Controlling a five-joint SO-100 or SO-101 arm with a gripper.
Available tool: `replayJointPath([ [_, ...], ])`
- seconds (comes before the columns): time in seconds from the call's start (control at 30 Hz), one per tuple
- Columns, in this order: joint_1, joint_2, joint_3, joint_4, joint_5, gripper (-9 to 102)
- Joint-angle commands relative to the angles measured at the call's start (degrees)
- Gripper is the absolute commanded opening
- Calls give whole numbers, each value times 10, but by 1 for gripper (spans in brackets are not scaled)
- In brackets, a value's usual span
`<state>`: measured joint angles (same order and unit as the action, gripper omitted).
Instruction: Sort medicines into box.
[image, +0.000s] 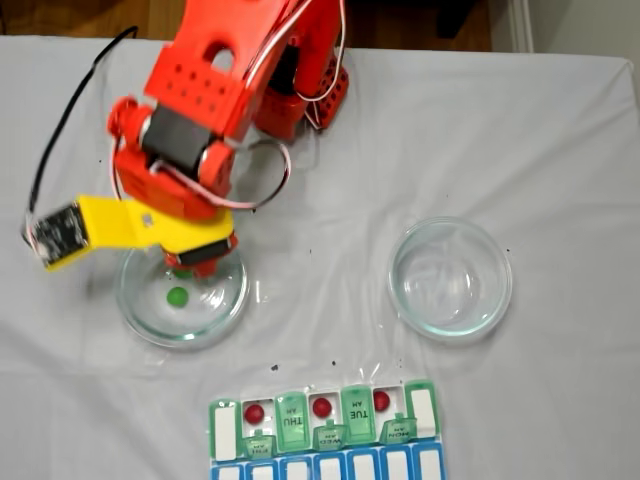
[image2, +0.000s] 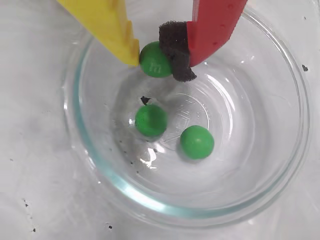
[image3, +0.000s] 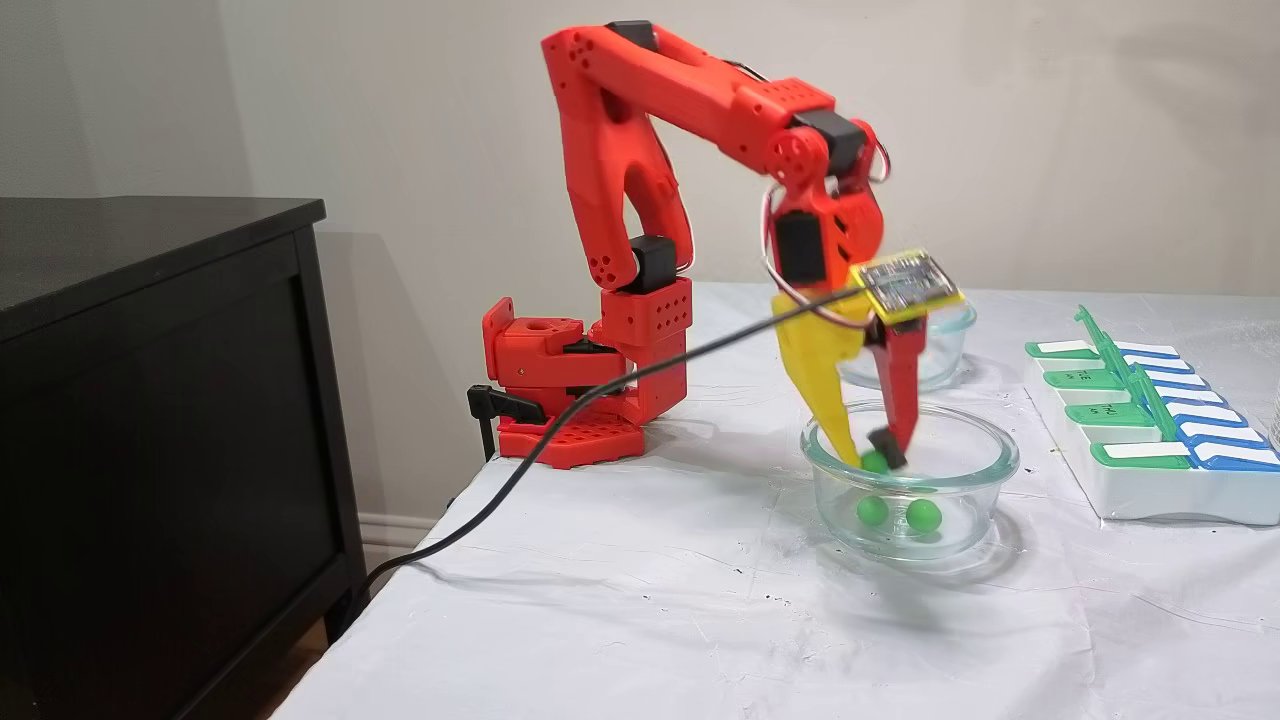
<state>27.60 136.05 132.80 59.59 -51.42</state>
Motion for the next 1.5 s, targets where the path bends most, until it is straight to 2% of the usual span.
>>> replayJointPath([
  [0.0,-6,90,-88,24,34,0],
  [0.17,-61,80,-164,34,99,0],
  [0.27,-132,48,-208,14,169,0],
  [0.37,-218,17,-221,-40,229,0],
  [0.5,-311,1,-179,-156,261,0],
  [0.67,-381,-38,-168,-199,276,0],
  [0.87,-409,-94,-146,-272,265,0],
  [1.07,-414,-164,-174,-271,259,0],
  [1.47,-429,-214,-198,-321,266,0],
])
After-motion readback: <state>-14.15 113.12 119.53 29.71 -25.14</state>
